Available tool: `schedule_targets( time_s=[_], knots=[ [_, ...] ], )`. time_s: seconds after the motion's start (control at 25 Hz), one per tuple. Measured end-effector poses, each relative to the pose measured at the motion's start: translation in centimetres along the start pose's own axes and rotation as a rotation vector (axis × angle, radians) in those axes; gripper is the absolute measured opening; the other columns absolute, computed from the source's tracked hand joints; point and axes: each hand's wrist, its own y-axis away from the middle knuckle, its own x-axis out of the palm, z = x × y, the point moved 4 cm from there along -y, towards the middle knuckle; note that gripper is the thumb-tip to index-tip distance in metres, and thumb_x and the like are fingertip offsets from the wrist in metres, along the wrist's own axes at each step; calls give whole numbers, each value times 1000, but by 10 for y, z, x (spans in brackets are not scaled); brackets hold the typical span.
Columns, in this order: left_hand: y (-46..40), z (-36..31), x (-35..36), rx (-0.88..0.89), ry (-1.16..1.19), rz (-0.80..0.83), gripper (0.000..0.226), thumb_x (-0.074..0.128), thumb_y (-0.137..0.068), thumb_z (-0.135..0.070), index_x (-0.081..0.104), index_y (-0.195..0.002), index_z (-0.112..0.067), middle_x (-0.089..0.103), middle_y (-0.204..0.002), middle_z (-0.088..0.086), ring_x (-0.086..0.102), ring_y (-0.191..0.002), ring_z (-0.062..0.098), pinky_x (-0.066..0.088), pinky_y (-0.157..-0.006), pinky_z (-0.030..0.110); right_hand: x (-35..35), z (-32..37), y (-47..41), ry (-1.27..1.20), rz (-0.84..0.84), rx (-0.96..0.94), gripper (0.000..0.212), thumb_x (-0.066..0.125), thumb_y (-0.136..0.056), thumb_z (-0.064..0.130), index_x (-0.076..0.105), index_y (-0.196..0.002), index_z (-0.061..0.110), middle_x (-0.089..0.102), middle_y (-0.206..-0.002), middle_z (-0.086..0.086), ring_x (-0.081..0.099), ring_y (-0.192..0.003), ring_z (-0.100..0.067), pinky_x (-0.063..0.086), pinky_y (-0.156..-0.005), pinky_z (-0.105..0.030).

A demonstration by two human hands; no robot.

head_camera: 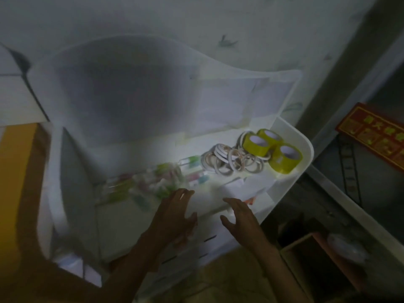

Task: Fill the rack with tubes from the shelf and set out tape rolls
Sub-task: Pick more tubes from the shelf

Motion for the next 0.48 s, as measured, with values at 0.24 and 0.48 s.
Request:
schedule_targets(
  time_s=[0.24, 0.48],
  knots=[
    [-55, 6, 17, -58, -48, -25, 64, 56, -74, -46, 53, -132, -20, 60, -117, 1, 55, -104, 23, 49, -80, 33, 12, -28, -67, -62, 73, -72, 54, 46, -88, 51, 50, -134, 22, 55, -130, -1, 51, -119, -18, 45, -100, -40],
    [-95, -2, 52, -93, -176, -61, 51, 58, -73, -39, 56, -118, -14, 64, -108, 7, 60, -96, 29, 52, -75, 35, 9, -43, -126, -129, 124, -196, 45, 56, -91, 34, 51, -134, 22, 54, -134, 0, 48, -123, -16, 37, -99, -23]
  ],
)
